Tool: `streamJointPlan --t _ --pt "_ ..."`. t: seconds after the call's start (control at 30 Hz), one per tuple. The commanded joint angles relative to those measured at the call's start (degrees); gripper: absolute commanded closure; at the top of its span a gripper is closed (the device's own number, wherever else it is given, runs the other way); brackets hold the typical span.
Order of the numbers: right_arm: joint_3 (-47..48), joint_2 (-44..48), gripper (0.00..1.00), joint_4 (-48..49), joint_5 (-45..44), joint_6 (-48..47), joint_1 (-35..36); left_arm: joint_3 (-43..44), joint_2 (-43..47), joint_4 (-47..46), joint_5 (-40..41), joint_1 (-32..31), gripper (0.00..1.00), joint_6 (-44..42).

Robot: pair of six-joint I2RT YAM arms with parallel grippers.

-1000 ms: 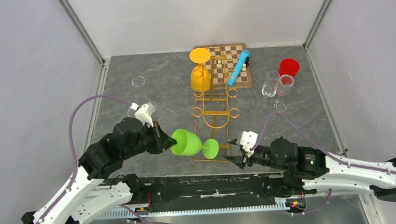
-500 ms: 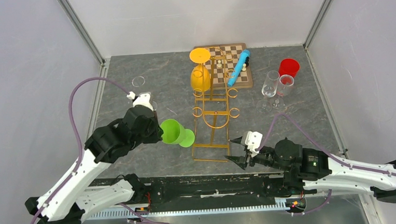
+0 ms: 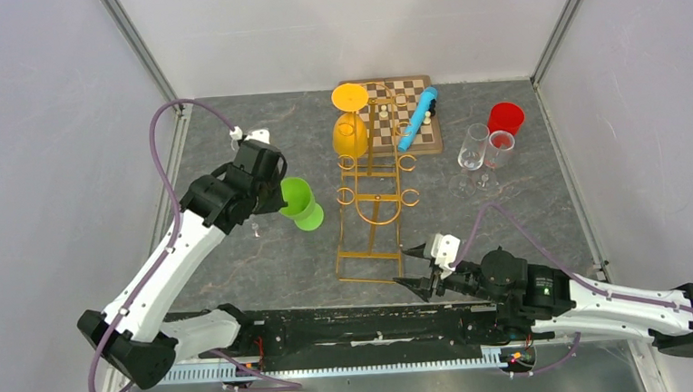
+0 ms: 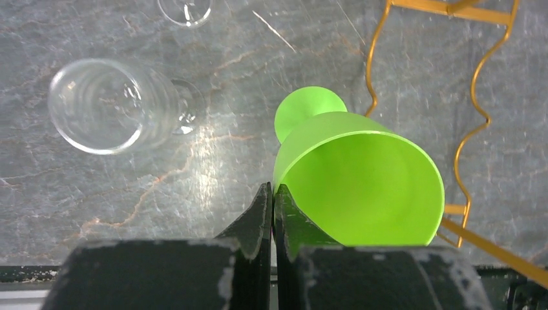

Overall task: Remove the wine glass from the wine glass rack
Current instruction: Place the wine glass at the center of the board.

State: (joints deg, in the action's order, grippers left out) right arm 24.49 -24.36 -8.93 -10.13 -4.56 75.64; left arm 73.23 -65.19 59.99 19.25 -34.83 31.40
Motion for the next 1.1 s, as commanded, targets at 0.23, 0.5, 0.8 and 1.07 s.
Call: streamJointPlan --t 0.23,0.5,0.8,1.07 --pt "-3.1 1.0 0.39 6.2 2.5 1.3 0.1 5.1 -7.2 -7.1 -6.0 12.3 0.98 -7.5" --pt "-4.3 0.7 0.39 8.3 4.2 2.3 0.1 6.8 -11.1 -7.9 -9.6 17.9 0.98 -9.2" --pt "-4.6 0.3 0.39 8.5 4.9 3.6 0.2 6.9 -15.9 -9.5 -10.4 19.9 0.98 -9.5" --pt "-5.1 0.8 0.38 8.4 5.0 3.6 0.1 7.0 -18.1 -9.8 -6.1 20.4 0.98 -10.5"
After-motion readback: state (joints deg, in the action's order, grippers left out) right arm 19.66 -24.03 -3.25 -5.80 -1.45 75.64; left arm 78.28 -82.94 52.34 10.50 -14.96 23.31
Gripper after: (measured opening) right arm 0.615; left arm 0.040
